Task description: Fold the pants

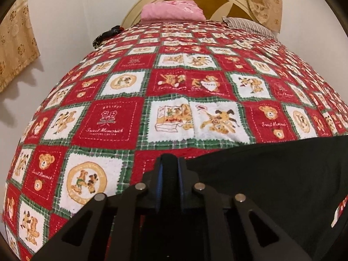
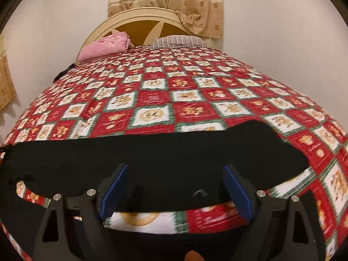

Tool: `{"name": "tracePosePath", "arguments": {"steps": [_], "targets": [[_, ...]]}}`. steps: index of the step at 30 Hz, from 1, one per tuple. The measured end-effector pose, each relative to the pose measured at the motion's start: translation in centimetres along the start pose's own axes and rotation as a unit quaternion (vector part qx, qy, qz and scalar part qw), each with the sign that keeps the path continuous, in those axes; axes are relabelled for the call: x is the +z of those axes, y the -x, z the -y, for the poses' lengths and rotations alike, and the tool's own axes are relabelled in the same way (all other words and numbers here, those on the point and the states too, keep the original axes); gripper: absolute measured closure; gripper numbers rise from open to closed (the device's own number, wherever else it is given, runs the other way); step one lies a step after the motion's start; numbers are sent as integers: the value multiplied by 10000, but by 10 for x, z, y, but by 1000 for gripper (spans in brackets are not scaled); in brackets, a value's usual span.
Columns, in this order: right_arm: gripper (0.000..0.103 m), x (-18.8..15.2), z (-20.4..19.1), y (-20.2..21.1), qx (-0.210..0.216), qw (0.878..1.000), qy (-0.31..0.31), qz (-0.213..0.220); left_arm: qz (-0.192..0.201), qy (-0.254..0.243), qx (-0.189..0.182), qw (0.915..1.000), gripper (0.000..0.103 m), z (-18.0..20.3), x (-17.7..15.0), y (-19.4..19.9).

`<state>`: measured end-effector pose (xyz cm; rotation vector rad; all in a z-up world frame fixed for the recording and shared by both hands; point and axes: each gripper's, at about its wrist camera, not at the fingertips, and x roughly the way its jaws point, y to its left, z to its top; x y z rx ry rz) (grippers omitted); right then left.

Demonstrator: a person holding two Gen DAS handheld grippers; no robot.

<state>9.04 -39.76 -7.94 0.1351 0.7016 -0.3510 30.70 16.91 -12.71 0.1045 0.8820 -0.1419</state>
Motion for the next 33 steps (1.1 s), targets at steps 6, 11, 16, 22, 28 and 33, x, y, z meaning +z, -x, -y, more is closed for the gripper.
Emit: {"name": "tracePosePath", "arguments": {"steps": [6,11,16,22,28,33], "targets": [[17,20,41,0,-295,9995,-56,-24,6,114,-161,9998,91,-6,1,-1],[19,41,84,-16,-447,9987,-162,-167,-49,25,-73,10000,91,0,4,-4],[23,61,112,-47,-330,9982,-262,-426,69,131,-194,9997,91,-5,1,3],[23,75,139,-81,-218,9958,-268,-851,-9,129,-141,9998,91,-3,1,-1],[40,73,153,-94,534,9883,-493,-1343,-113,-15,-43,9999,90,1,4,-6],[56,64,142,-103,732,9850,-296,-1531,-33,-278,44,9996,91,4,3,-3]]}}
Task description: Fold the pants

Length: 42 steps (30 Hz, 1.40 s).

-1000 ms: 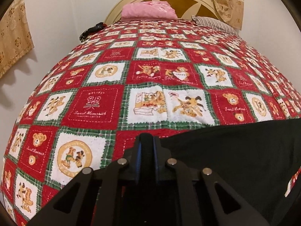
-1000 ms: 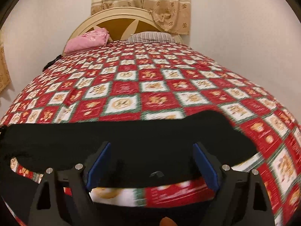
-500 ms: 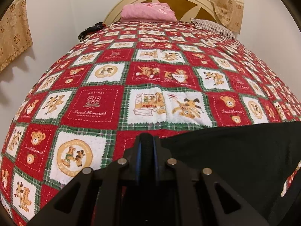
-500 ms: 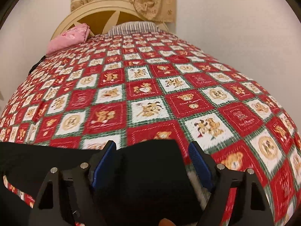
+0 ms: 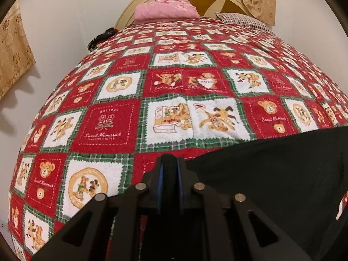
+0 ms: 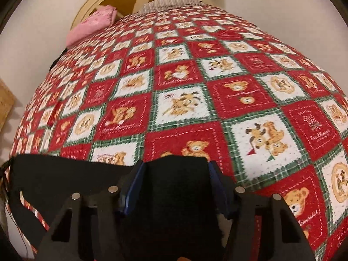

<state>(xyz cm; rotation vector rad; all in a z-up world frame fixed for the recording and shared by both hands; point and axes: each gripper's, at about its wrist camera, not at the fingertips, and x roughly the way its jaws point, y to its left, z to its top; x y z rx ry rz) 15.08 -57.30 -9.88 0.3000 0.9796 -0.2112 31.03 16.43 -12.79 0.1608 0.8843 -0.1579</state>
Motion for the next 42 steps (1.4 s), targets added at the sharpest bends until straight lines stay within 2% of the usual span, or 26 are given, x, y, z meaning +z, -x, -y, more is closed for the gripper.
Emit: {"name": "tracePosePath", "arguments": {"steps": [2,3,5,10,15,19,25,29,35,42], "targets": [[80,1,0,-1,117,9999,-62,16,155,31,-88,9998,91,-2,0,5],[88,2,0,0,194,9997,-117,46,168,66,-110,9998,92,-3,0,6],[93,5,-6,3,226,9997,-81,96,307,169,-209,9992,92,-6,0,12],[94,2,-23,39,323,9975,49,621,774,430,-502,9948,92,-15,-1,40],[94,-10,-28,87,563,9904,155,1251,1205,832,-959,9846,92,-30,-9,69],[94,-37,-32,127,1023,9767,414,1842,1480,1001,-1261,9758,92,-37,-27,88],[94,-90,-25,150,1423,9645,628,2132,1650,1061,-1477,9694,92,-42,-63,100],[94,-122,-15,155,1561,9624,682,2116,1731,1053,-1550,9669,92,-44,-91,109],[94,-150,6,148,1385,9724,612,1773,1745,1039,-1603,9660,92,-49,-122,118],[94,-181,18,147,1230,9791,638,1488,1668,839,-1530,9704,92,-51,-149,126]]}}
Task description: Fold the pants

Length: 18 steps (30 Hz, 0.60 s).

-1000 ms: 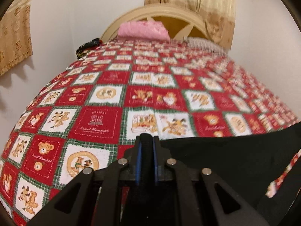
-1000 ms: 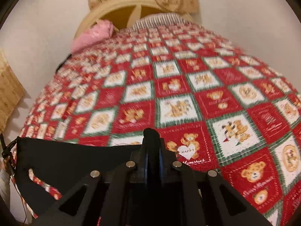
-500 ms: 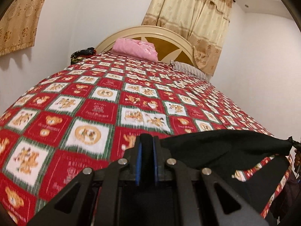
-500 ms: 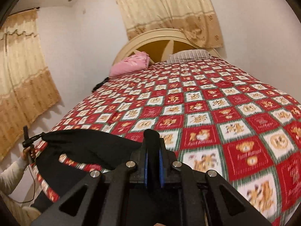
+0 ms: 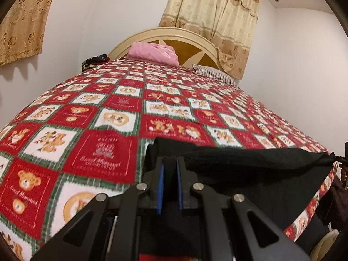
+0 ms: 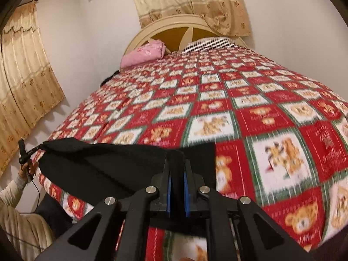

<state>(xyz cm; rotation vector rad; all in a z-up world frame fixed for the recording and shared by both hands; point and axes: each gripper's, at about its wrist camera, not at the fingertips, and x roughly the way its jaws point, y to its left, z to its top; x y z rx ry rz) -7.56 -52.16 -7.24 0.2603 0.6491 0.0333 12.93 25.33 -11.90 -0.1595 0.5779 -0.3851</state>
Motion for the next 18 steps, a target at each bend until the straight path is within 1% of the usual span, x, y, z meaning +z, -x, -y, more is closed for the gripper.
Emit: {"name": "tracePosePath", "arguments": {"steps": [5,7,9,11,12,13,14,15,16,17,18], "targets": [[94,-15,2,3,-103,9998,28,-178,-52,-126,125,9998,91,-4,-11,10],[94,-16,0,5,-133,9997,62,-204,-137,-347,250,9990,90,-1,-16,12],[94,-18,-3,6,-215,9991,176,-317,-254,-603,415,9970,89,3,-22,13],[92,-18,-7,11,-332,9983,326,-363,-318,-717,535,9955,89,2,-27,17],[86,-19,-9,15,-366,9977,368,-429,-339,-757,618,9946,89,0,-29,19],[82,-19,-10,20,-428,9972,403,-461,-333,-759,694,9941,89,-3,-30,22],[72,-18,-12,26,-502,9968,424,-465,-296,-729,741,9941,89,-7,-31,25],[56,-18,-14,33,-607,9961,433,-468,-273,-703,757,9943,89,-9,-31,27],[49,-18,-15,42,-757,9952,436,-437,-231,-677,805,9942,89,-10,-31,30],[44,-16,-17,49,-929,9939,454,-388,-197,-671,828,9941,89,-10,-31,32],[44,-14,-20,56,-1042,9929,471,-328,-188,-692,821,9940,89,-9,-31,34]]}}
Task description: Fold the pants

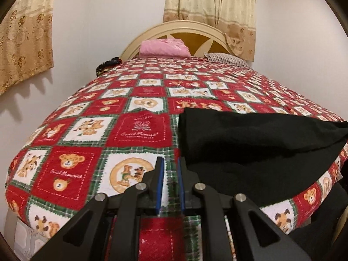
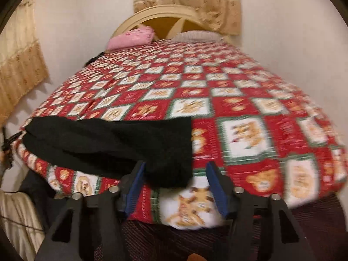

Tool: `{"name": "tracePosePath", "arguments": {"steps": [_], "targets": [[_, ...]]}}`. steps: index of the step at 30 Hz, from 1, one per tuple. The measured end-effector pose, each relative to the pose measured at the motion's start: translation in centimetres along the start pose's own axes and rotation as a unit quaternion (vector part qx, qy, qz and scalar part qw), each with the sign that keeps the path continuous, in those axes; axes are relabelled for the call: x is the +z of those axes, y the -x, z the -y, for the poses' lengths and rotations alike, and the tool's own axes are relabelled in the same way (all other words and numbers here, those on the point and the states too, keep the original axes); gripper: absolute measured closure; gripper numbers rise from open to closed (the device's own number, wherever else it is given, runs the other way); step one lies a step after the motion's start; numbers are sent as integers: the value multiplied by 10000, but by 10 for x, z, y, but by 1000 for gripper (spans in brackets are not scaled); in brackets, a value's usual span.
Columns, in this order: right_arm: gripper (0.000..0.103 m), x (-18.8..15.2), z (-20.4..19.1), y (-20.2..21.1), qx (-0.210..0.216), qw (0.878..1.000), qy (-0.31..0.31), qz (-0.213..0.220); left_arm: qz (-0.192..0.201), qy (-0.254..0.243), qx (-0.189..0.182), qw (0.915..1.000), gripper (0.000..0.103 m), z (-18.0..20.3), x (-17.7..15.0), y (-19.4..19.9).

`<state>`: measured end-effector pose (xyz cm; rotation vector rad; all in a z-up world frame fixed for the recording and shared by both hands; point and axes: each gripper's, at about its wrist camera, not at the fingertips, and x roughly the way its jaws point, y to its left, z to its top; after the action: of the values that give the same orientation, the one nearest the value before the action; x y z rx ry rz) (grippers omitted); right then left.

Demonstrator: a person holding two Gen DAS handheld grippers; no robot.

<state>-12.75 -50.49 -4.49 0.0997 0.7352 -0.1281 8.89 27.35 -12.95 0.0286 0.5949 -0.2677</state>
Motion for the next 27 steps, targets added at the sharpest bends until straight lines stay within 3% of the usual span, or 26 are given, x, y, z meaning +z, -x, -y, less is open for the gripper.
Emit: {"name": "tracePosePath", "arguments": {"steps": [4,6,9,14,16,19,24,27], "targets": [[44,32,-42,32,-38,9982,267,538,26,-311,51,9995,89,17,6,4],[44,46,-78,28,6,9961,674,573,-2,-463,91,9989,89,27,11,2],[44,60,-157,-3,268,9852,1628,458,-189,-609,223,9977,89,37,17,-10],[44,50,-269,-69,978,9591,2655,81,-390,-279,219,9986,87,32,21,-24],[44,41,-305,-91,1291,9496,2855,-46,-397,-272,240,9986,74,33,22,-24],[44,27,-345,-112,1508,9376,3132,-117,-361,-258,202,9988,56,35,24,-23],[44,14,-383,-138,1762,9266,3313,-240,-437,-239,-15,9988,56,41,31,-30],[44,6,-399,-147,1580,9198,3587,-177,-549,-355,26,9979,56,48,31,-38]]}}
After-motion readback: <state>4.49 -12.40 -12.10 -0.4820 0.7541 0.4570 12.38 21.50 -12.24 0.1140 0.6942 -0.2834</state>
